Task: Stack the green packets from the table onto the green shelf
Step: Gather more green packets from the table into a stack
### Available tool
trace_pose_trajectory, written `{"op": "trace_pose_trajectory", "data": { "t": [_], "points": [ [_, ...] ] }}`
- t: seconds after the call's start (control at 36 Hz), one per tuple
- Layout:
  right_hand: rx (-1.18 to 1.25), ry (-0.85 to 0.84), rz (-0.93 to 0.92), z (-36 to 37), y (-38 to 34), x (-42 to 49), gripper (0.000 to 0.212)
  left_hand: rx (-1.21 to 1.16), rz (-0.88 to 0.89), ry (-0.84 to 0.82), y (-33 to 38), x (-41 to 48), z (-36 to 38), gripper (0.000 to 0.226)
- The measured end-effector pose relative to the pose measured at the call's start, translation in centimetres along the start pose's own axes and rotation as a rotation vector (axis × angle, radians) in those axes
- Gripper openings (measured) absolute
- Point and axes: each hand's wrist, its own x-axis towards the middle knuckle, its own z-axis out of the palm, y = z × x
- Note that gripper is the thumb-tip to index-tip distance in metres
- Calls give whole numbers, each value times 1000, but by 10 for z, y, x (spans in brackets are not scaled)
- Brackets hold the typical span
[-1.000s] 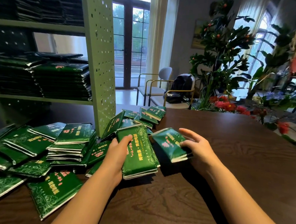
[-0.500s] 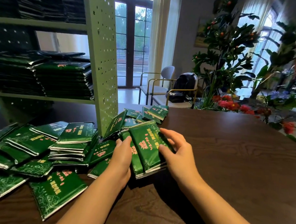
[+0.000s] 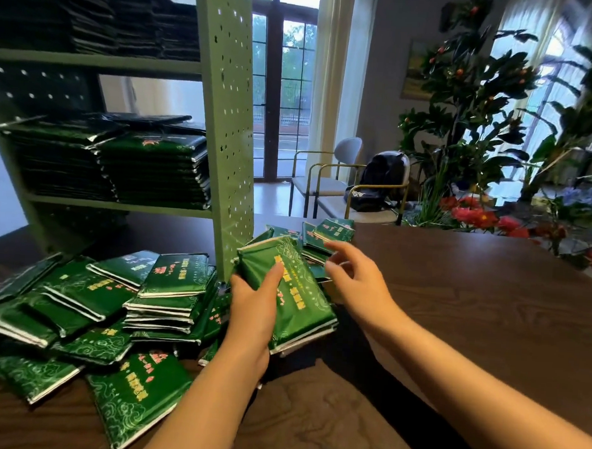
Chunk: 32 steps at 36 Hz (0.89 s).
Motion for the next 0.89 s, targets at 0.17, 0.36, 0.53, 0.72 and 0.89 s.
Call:
{"op": "trace_pose_trajectory", "data": {
  "t": [0.17,0.36,0.53,0.72,0.89],
  "points": [
    [-541,-201,28,-13,19,62,55,-56,-24,97,16,8,-18,45],
    [-766,-349,105,-2,39,114,83,-111,-69,162,14,11,-16,33],
    [-717,-396,160,15,47,134,81,-58,-86,55,12,6,-6,81],
    [-627,-555,275,31,53,129,102,-69,-110,21,9,9,-4,83],
    [-713,-520,228,27,51,113,99,-81,-129,32,11,9,-4,77]
  ]
}}
